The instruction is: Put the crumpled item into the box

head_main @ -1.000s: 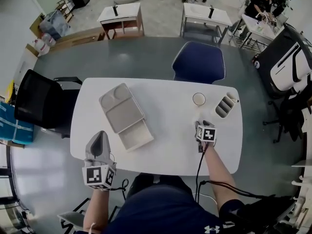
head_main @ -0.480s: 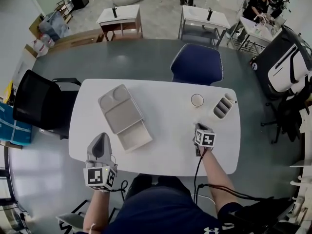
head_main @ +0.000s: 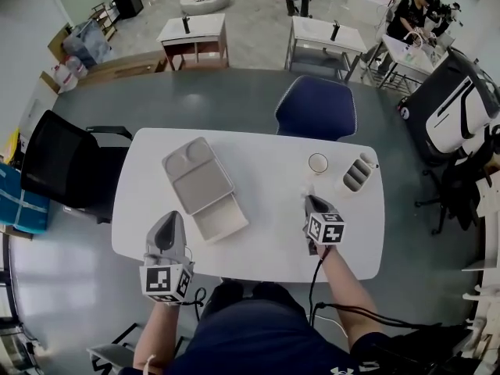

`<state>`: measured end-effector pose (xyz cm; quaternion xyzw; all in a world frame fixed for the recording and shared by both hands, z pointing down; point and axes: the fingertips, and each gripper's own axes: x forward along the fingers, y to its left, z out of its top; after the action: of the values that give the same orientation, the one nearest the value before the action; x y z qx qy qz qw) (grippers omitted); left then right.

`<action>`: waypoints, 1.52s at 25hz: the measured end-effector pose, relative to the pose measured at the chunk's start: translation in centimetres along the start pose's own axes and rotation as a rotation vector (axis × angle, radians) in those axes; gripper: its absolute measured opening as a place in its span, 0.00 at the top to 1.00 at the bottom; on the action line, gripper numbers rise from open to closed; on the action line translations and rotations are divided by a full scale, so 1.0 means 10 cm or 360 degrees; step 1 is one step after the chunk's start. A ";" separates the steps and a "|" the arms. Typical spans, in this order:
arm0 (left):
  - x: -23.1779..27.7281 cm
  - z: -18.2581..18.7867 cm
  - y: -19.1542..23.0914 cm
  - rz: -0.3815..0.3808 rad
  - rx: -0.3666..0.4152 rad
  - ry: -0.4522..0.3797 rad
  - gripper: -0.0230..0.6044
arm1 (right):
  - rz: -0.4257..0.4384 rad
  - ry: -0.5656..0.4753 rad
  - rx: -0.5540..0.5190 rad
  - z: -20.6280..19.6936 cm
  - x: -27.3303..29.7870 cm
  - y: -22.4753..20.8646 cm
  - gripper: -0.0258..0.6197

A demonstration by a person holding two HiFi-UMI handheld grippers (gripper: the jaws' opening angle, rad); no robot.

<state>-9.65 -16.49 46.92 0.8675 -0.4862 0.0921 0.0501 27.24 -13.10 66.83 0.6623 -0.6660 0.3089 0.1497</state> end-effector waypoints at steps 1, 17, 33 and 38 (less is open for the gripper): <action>-0.02 0.01 0.03 0.0003 -0.0002 -0.0006 0.96 | 0.0029 -0.0026 -0.0008 0.07 -0.02 0.11 0.94; -0.50 -0.05 0.60 0.0153 -0.0071 -0.0050 0.96 | 0.0449 -0.0020 -0.0265 0.23 -0.07 1.84 0.94; -0.72 -0.34 1.08 0.0221 -0.0146 -0.0004 0.96 | 0.0577 0.0213 -0.0507 -0.29 0.30 2.71 0.94; -0.81 -0.40 1.25 0.0249 -0.0152 0.0012 0.96 | 0.0603 0.0319 -0.0727 -0.54 0.43 2.91 0.94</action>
<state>-24.86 -15.55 49.08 0.8231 -0.5561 0.0758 0.0859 -2.64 -15.15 67.38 0.4417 -0.8117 0.2375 0.2993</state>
